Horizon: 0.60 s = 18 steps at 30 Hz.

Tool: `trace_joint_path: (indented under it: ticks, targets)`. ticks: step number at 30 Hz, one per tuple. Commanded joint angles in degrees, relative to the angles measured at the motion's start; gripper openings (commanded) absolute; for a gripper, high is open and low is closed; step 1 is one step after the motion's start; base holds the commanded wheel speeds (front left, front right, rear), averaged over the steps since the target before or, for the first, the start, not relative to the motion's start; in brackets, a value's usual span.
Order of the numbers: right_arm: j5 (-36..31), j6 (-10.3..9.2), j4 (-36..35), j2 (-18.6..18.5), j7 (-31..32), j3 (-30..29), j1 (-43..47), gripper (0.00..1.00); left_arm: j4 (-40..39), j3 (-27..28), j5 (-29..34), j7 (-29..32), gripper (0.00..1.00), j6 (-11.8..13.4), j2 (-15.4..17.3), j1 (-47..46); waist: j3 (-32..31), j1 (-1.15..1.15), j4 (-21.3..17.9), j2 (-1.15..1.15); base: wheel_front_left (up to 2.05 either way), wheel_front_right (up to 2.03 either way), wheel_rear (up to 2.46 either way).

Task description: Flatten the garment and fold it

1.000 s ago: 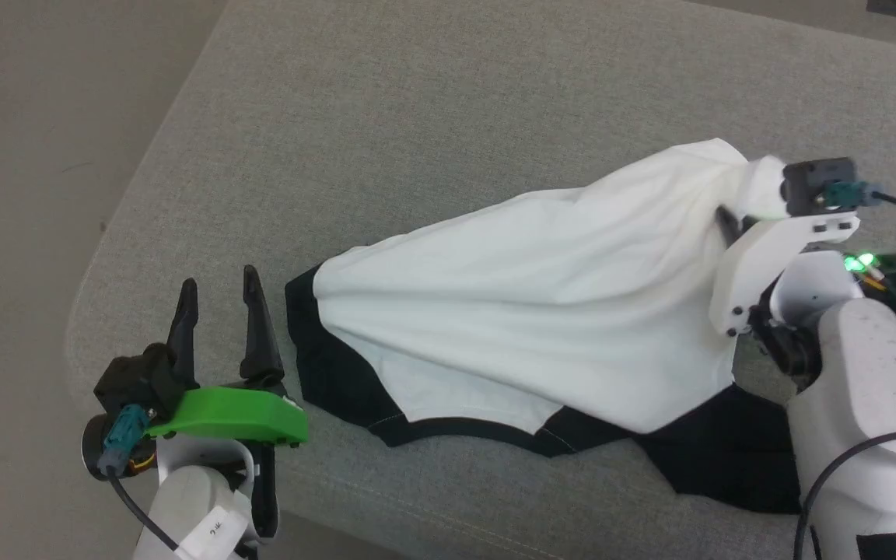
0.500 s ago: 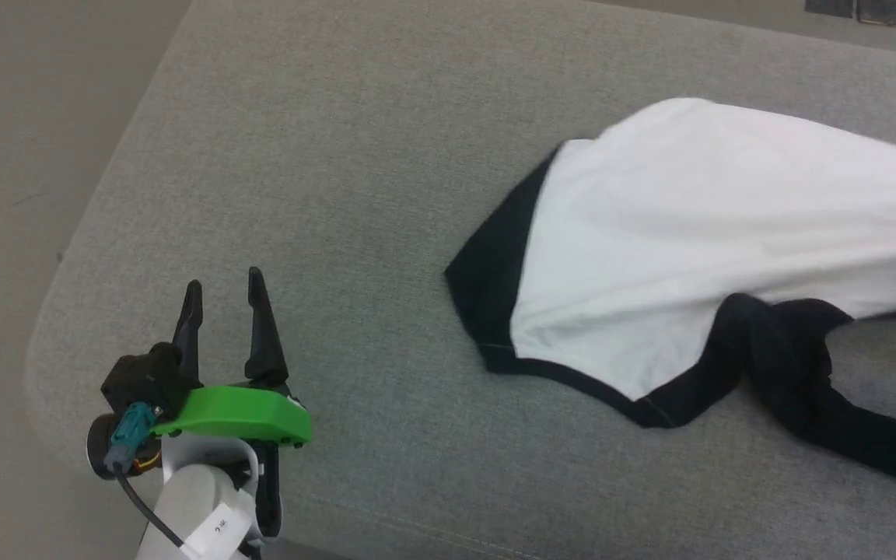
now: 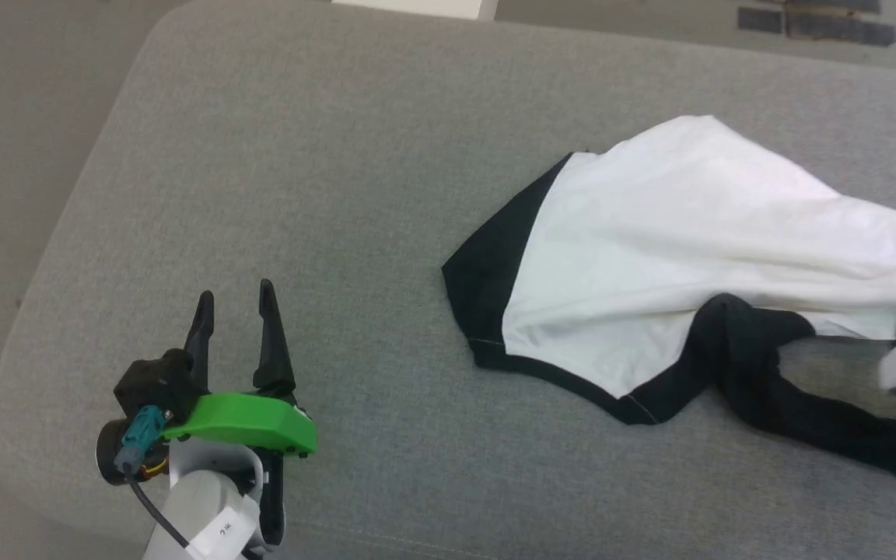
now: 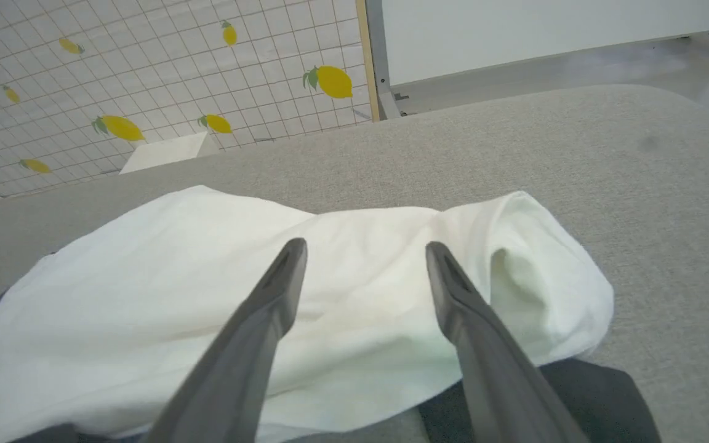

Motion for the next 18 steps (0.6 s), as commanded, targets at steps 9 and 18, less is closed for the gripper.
trace_joint_path:
  ticks: [9,18]
  targets:
    - [10.4,-0.09,-4.5,0.2,-12.1,13.5,13.2,1.00,1.8,-1.6,0.1,-0.3,1.00,-1.5,-0.1,1.3,-4.5,0.00,-5.0,0.00,0.00,0.00,0.00]
    - [11.4,-0.09,-5.1,0.2,-14.2,18.6,16.0,1.00,12.0,-8.2,-3.7,5.3,1.00,-2.6,-0.1,-7.0,-3.7,0.00,-8.4,0.00,0.00,0.00,0.00]
